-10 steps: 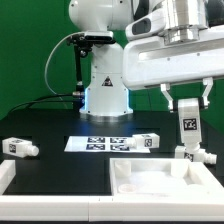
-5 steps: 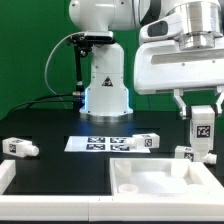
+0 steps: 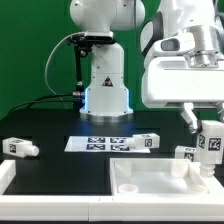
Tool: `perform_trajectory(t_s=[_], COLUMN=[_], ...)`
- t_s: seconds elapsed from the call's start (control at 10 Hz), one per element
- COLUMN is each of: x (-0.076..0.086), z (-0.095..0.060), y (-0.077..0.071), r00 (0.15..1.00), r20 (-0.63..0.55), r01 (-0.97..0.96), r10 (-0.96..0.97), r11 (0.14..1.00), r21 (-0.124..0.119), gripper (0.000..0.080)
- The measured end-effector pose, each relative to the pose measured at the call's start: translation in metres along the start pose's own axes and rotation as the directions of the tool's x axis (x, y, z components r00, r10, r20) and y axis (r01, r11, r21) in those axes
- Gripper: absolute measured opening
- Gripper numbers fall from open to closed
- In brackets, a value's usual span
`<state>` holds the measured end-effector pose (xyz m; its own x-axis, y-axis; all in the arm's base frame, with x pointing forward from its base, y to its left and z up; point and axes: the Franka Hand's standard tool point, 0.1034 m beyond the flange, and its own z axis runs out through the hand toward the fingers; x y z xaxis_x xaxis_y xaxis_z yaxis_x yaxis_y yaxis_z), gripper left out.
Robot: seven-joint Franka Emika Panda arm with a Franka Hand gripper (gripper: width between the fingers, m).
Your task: Assemble one leg
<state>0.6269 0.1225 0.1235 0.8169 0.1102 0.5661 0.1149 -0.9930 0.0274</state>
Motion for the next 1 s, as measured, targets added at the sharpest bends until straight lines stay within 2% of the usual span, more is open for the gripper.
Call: perform_trajectory(t_s=[0.1, 0.3, 0.5, 1.0], x=[0.001, -0.005, -0.008, -0.014], z=[0.000, 0.004, 0.008, 0.011], y=[0.003, -0.002, 0.013, 0.008], r00=[1.000, 1.000, 0.998, 0.996], r20=[-0.001, 0.020, 0.065, 0.086], r01=[-0.009, 0.016, -0.001, -0.016], r10=[0.009, -0.016, 0.002, 0.017], r11=[1.000, 1.000, 1.000, 1.000], r21=[-0.004, -0.004, -0.018, -0.009], gripper=[0.0287, 0.0287, 0.0287, 0.0287])
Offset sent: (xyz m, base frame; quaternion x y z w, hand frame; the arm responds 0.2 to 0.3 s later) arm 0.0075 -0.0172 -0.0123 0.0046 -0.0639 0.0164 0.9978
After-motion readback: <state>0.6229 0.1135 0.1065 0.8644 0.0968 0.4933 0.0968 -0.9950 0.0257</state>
